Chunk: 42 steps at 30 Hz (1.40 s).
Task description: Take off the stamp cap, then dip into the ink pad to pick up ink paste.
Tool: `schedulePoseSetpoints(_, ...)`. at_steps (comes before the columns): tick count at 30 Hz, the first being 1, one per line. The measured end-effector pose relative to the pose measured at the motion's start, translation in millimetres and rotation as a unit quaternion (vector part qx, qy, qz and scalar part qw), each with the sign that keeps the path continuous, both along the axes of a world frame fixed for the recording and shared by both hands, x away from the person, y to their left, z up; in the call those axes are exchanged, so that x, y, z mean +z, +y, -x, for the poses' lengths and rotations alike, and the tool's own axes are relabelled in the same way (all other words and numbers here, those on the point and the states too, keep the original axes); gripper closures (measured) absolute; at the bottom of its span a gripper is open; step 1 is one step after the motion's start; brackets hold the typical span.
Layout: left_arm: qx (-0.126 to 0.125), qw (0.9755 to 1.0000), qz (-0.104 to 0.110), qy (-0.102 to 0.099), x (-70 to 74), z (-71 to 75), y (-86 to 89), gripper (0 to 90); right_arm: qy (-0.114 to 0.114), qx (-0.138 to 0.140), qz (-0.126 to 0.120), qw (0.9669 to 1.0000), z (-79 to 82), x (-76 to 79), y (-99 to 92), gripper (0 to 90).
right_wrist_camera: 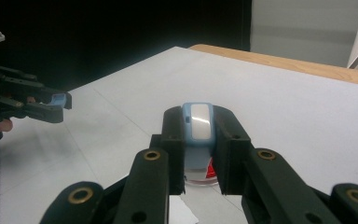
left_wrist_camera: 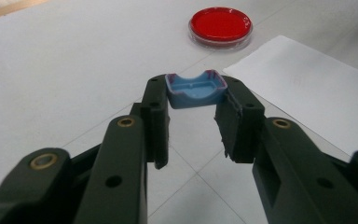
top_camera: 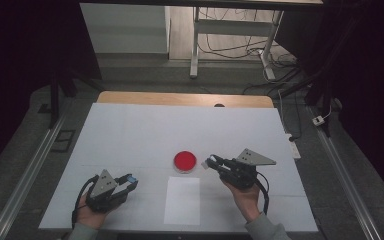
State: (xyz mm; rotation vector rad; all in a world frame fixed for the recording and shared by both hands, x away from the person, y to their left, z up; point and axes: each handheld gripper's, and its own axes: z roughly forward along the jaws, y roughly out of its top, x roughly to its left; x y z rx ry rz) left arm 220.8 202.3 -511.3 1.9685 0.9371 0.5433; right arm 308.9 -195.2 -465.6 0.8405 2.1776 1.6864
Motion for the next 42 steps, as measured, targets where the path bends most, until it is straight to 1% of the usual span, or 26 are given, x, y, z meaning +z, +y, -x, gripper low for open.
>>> schedulePoseSetpoints(13,0.002,1.0,0.004,0.002,-0.4,-1.2,0.2,65.1,-0.002,0.003,0.001,1.0,-0.7,3.2,3.9,75.1)
schedulePoseSetpoints(24,0.0,1.0,0.002,0.002,-0.6,-1.3,-0.9,65.1,-0.001,0.002,0.017,0.9999,-9.4,3.0,9.4,75.2)
schedulePoseSetpoints(27,0.0,1.0,0.003,0.002,-0.6,-1.4,-1.1,65.1,0.005,0.005,0.017,0.9998,-12.6,2.5,10.8,75.1)
schedulePoseSetpoints(42,-0.004,1.0,0.001,0.004,-1.2,-2.1,-2.3,65.1,0.009,0.008,0.025,0.9996,-23.5,2.3,19.4,75.1)
